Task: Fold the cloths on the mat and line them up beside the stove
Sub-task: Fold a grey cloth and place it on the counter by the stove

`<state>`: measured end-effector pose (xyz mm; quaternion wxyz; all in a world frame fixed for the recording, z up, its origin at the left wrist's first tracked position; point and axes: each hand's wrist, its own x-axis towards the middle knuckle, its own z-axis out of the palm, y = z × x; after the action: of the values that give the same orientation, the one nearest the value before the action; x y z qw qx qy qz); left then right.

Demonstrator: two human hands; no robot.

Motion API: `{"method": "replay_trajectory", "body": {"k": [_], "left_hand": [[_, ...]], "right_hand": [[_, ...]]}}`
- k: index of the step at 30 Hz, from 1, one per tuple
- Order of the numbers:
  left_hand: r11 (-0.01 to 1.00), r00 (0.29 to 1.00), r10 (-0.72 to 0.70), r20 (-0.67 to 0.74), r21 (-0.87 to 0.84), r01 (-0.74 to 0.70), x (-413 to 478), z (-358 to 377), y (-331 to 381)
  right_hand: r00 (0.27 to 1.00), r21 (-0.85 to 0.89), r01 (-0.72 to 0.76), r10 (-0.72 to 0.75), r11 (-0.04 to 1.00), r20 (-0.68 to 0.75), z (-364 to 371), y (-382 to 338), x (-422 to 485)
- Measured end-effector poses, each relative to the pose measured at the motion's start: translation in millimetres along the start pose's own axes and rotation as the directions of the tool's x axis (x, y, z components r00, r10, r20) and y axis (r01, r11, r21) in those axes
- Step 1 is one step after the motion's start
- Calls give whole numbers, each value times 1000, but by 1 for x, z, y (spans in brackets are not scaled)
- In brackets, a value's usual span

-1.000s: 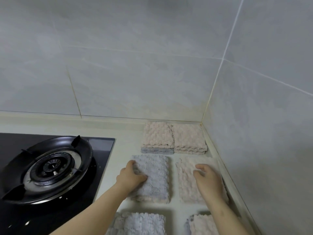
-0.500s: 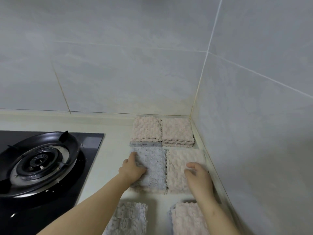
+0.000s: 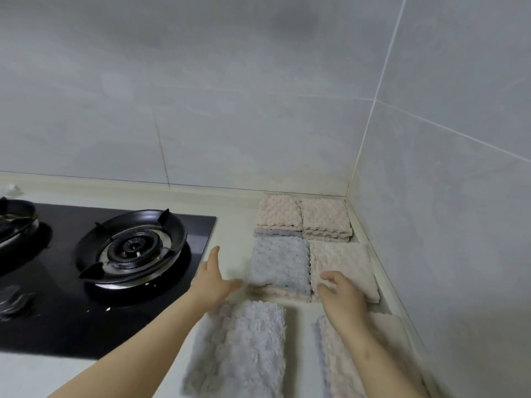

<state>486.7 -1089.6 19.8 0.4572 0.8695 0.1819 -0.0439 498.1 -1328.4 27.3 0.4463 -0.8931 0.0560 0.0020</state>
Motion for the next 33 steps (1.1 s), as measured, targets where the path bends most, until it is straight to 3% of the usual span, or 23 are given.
{"method": "replay_trajectory", "body": {"k": [4,9,16,20,24,26,27,29,31,33], "left_hand": [[993,990,-116,81,16,115,-29,-10,-21],[955,937,-217,274,-141,263,-66,-5,-36],[979,967,-146,209,-107,171,-81,26,-33],[986,974,-147,171,-46,157,-80,49,-24],[990,963,-133,235,-7,139,-85,64,-12],[987,978,-122,170,128,101,-90,69,-2],[965,994,-83,64,255,64,-94,70,4],[866,976,196,-93,484,-127,-99,79,18],[751,923,383,35,570,-333,-102,89,29],[683,908,364,205,604,-410,-99,103,30]], "right_hand": [[1000,-60,25,-26,998,-2,3,2,-30],[999,-74,-6,3,997,-32,-3,16,-59],[999,-73,-21,18,997,-48,-16,35,-77],[997,-161,7,-19,987,-69,-25,45,-80],[998,-231,31,-44,972,-51,-31,53,-82],[996,-275,61,-75,959,-44,-35,57,-82],[993,-317,87,-106,944,-42,-37,57,-83],[981,-430,153,-188,890,-39,-41,57,-83],[970,-528,213,-244,822,12,-43,55,-83],[967,-623,247,-227,743,113,-41,57,-79]]}}
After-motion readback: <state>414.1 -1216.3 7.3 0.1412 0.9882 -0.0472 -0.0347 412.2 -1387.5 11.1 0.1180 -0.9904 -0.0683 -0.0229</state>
